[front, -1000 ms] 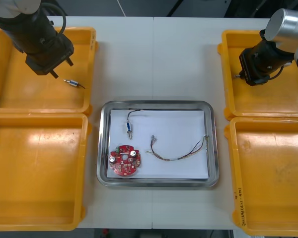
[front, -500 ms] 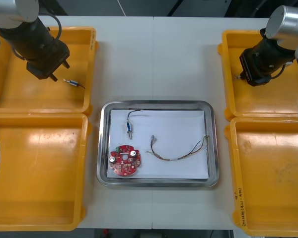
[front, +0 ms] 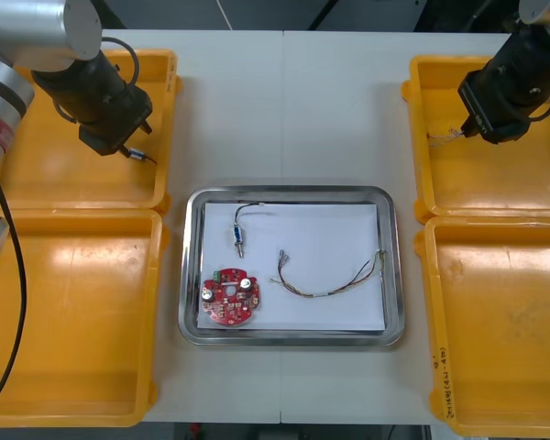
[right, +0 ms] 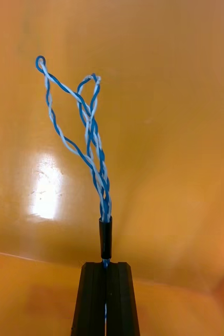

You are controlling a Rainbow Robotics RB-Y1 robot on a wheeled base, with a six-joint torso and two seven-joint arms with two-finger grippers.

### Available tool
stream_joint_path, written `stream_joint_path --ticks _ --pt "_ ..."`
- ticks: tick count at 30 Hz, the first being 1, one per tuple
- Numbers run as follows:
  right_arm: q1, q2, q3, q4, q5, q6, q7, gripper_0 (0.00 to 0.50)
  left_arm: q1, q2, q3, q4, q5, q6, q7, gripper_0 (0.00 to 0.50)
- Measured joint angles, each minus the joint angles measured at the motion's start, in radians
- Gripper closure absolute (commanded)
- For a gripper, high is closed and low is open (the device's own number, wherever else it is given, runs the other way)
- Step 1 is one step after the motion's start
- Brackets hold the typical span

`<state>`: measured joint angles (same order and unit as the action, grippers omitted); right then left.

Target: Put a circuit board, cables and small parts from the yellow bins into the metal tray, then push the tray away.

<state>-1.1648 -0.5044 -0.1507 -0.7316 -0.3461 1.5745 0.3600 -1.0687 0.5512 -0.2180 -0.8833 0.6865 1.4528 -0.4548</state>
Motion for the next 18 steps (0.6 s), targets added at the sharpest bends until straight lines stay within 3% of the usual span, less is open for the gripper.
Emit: stream_joint_path --ticks 10,18 --pt "0.002 -0.023 -0.026 -0.176 0.006 0.216 0.032 0.500 -0.001 -0.001 -0.065 0.058 0.001 -0.062 0.005 0.000" --pt "0.076 -0.036 -0.060 -0.377 0.005 0.338 0.209 0.500 -0.001 -0.006 -0.071 0.098 0.002 -0.093 0.007 0.000"
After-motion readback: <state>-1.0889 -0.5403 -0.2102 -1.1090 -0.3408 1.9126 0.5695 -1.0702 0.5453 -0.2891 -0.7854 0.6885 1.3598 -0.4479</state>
